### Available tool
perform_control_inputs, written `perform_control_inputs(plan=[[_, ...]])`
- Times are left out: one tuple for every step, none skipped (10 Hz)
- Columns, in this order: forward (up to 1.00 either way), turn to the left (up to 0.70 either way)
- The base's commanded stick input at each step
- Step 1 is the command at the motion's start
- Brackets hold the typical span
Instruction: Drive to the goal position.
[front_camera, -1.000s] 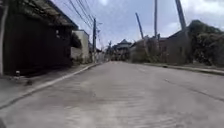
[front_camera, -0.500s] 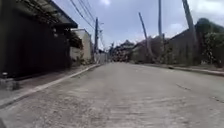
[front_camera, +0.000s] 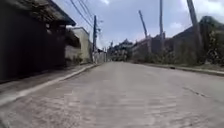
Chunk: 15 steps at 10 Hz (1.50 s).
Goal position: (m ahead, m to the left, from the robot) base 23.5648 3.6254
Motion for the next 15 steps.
perform_control_inputs(plan=[[1.0, 0.0], [1.0, -0.02], [1.0, -0.04], [1.0, -0.3], [1.0, -0.37], [1.0, -0.26], [1.0, -0.07], [1.0, 0.0], [1.0, 0.0], [1.0, 0.0], [1.0, 0.0], [1.0, 0.0], [1.0, 0.0], [1.0, 0.0], [1.0, -0.01]])
